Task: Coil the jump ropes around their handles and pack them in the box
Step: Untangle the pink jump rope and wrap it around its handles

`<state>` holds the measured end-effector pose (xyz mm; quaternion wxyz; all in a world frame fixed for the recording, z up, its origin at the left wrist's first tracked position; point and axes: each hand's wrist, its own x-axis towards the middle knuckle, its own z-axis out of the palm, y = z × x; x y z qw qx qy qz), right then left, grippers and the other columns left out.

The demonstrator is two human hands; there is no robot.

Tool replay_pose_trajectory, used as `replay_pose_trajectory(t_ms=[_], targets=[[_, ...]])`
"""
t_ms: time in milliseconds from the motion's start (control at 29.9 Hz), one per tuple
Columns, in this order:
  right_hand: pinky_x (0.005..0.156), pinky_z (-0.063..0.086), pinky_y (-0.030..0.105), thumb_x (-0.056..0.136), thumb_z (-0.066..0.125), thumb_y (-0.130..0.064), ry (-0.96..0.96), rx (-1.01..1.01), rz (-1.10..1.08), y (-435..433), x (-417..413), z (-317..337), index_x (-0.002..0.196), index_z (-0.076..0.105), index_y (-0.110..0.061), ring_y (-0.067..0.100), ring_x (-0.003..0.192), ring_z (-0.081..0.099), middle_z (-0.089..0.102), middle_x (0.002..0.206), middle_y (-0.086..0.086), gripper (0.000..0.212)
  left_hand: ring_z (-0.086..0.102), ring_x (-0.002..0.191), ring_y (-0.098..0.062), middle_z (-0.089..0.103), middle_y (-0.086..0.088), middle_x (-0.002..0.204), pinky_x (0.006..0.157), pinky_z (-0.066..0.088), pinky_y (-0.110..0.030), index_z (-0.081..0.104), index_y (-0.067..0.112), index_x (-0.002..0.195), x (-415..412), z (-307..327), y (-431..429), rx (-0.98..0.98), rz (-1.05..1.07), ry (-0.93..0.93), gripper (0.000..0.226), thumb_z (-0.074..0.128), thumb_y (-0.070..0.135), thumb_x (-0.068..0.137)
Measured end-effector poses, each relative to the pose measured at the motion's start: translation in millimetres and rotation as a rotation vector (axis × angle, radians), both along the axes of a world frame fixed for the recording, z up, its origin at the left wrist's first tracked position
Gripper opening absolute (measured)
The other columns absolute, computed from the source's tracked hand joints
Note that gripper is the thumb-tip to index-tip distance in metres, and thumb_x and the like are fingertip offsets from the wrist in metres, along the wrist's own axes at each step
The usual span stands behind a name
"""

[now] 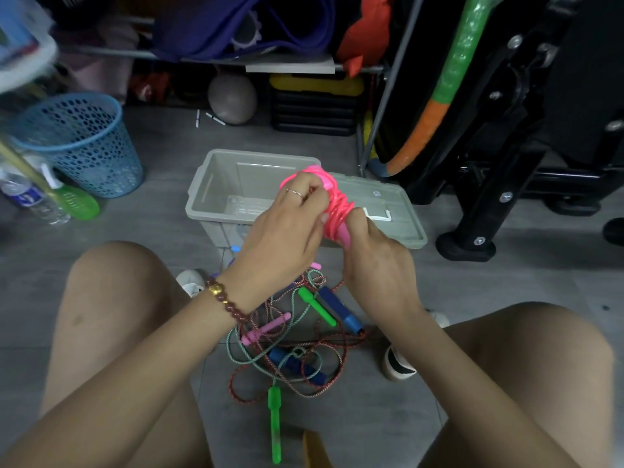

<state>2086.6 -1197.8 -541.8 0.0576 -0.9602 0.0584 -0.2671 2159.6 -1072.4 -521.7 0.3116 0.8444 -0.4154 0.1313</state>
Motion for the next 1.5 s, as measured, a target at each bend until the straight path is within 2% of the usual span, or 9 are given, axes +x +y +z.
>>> replay_pose_trajectory(t_ms=[134, 301, 468, 635, 802, 935, 1135, 1369, 1503], targets=[[0.043, 0.015, 0.021, 0.052, 0.078, 0.007, 0.012, 0.005, -0.001, 1.2, -0.2, 0.4, 0.087, 0.033, -0.013, 0.025, 0.038, 0.045, 0.05, 0.058, 0.003, 0.06, 0.051, 0.086, -0.026, 0.051, -0.006, 0.095, 0.07, 0.045, -0.037, 0.05, 0.005, 0.083, 5.6, -5.3, -0.6, -0.175, -0.047, 0.028, 0.006, 0.052, 0.001, 0.086], [0.041, 0.016, 0.02, 0.048, 0.08, 0.006, 0.036, 0.017, -0.026, 4.3, -1.5, 0.1, 0.088, 0.035, -0.012, 0.024, 0.035, 0.046, 0.051, 0.057, 0.003, 0.063, 0.056, 0.087, -0.005, 0.056, 0.013, 0.095, 0.079, 0.048, -0.021, 0.058, 0.019, 0.107, 1.2, -9.2, -6.1, -0.541, -0.014, 0.409, 0.036, 0.061, -0.005, 0.081], [0.039, 0.012, 0.018, 0.051, 0.076, 0.008, 0.044, 0.077, -0.035, 6.6, -1.7, -0.6, 0.09, 0.034, -0.011, 0.025, 0.033, 0.046, 0.052, 0.057, 0.004, 0.061, 0.058, 0.09, -0.008, 0.059, 0.012, 0.097, 0.079, 0.051, -0.028, 0.065, 0.017, 0.099, 2.1, -13.9, -5.9, -0.606, -0.033, 0.414, 0.025, 0.064, 0.001, 0.079], [0.038, 0.02, 0.021, 0.057, 0.073, 0.008, 0.055, 0.107, -0.019, 5.6, -3.2, -1.6, 0.092, 0.032, -0.011, 0.027, 0.034, 0.048, 0.053, 0.057, 0.006, 0.057, 0.058, 0.094, -0.008, 0.059, 0.012, 0.098, 0.086, 0.048, -0.025, 0.066, 0.013, 0.108, -1.7, -14.1, -8.6, -0.532, -0.056, 0.341, 0.029, 0.062, 0.001, 0.082], [0.039, 0.003, 0.014, 0.053, 0.073, 0.009, 0.059, 0.113, -0.024, 7.5, -0.8, -3.7, 0.091, 0.032, -0.011, 0.028, 0.033, 0.048, 0.053, 0.054, 0.006, 0.06, 0.058, 0.082, -0.012, 0.058, -0.001, 0.093, 0.074, 0.048, -0.023, 0.069, 0.004, 0.107, -6.5, -9.1, -9.5, -0.331, 0.02, 0.109, 0.029, 0.048, 0.013, 0.089], [0.04, 0.014, 0.02, 0.062, 0.07, 0.008, 0.057, 0.13, -0.02, 10.2, 2.0, -5.8, 0.09, 0.028, -0.014, 0.03, 0.037, 0.051, 0.055, 0.058, 0.007, 0.055, 0.049, 0.071, -0.005, 0.052, 0.007, 0.076, 0.068, 0.041, -0.024, 0.055, 0.018, 0.096, -12.3, -4.5, -19.1, -0.338, 0.215, 0.398, 0.025, 0.043, 0.04, 0.094], [0.042, 0.017, 0.021, 0.063, 0.075, 0.004, 0.038, 0.093, -0.064, 7.7, 4.2, -6.3, 0.089, 0.032, -0.012, 0.028, 0.037, 0.051, 0.055, 0.056, 0.005, 0.052, 0.055, 0.096, -0.032, 0.051, -0.014, 0.115, 0.068, 0.052, -0.046, 0.052, 0.005, 0.128, -6.8, -15.1, -21.5, -0.016, 0.176, 0.044, 0.04, 0.044, 0.02, 0.092], [0.042, 0.018, 0.022, 0.066, 0.076, 0.003, -0.027, 0.072, -0.112, 6.2, 5.0, -4.2, 0.088, 0.035, -0.012, 0.028, 0.037, 0.049, 0.054, 0.056, 0.005, 0.049, 0.044, 0.077, -0.001, 0.049, 0.009, 0.088, 0.072, 0.041, -0.013, 0.061, 0.011, 0.108, 3.9, -11.8, -26.1, -0.226, 0.1, 0.162, 0.038, 0.041, 0.04, 0.093], [0.044, 0.02, 0.023, 0.056, 0.075, 0.009, -0.041, 0.05, -0.117, 4.2, 3.6, 0.4, 0.088, 0.038, -0.009, 0.028, 0.038, 0.048, 0.053, 0.056, 0.007, 0.052, 0.058, 0.077, -0.025, 0.058, -0.003, 0.094, 0.06, 0.052, -0.034, 0.06, 0.009, 0.112, 4.1, -11.5, -22.3, -0.093, 0.088, -0.055, 0.03, 0.045, 0.024, 0.091]])
